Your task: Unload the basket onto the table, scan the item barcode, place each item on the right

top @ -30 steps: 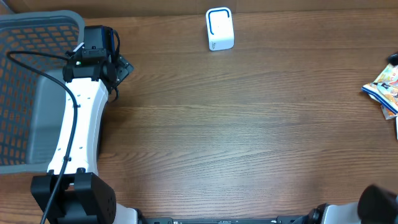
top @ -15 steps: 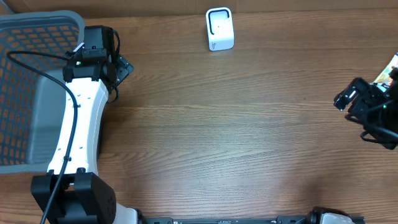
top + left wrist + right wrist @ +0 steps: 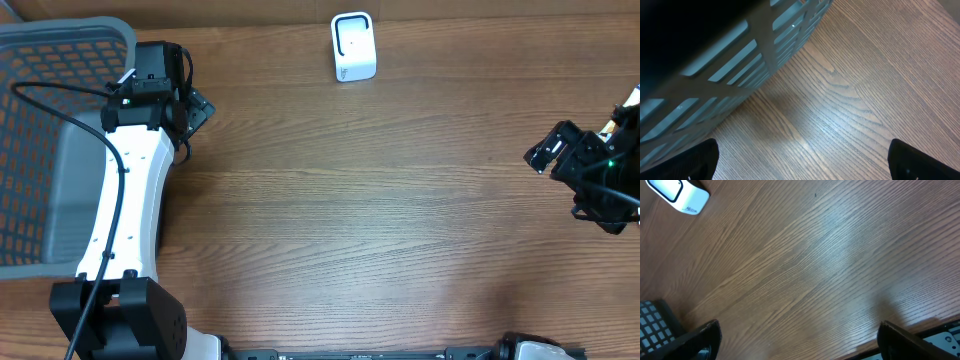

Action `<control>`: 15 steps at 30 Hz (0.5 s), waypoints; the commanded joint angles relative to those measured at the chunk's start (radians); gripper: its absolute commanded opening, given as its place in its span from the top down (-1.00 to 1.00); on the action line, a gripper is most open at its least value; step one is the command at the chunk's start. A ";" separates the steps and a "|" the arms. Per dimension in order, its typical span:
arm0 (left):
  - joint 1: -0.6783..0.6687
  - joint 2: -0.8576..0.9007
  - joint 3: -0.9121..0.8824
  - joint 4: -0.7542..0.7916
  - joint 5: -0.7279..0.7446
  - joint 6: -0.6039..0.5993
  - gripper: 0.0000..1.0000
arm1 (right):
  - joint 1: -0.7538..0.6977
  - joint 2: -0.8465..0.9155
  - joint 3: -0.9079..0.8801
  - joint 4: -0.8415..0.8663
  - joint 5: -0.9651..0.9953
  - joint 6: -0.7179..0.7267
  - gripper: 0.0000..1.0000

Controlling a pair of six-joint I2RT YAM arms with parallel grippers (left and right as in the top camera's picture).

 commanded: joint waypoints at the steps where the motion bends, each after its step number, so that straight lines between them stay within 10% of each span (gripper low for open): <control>1: 0.009 -0.006 0.021 -0.002 -0.032 -0.006 -1.00 | 0.006 -0.004 -0.004 0.002 -0.010 -0.003 -1.00; 9: 0.009 -0.006 0.021 -0.002 -0.032 -0.006 -1.00 | 0.042 -0.011 -0.078 0.071 0.002 -0.025 -1.00; 15: 0.009 -0.006 0.021 -0.002 -0.032 -0.006 -1.00 | 0.196 -0.186 -0.336 0.445 0.002 -0.175 -1.00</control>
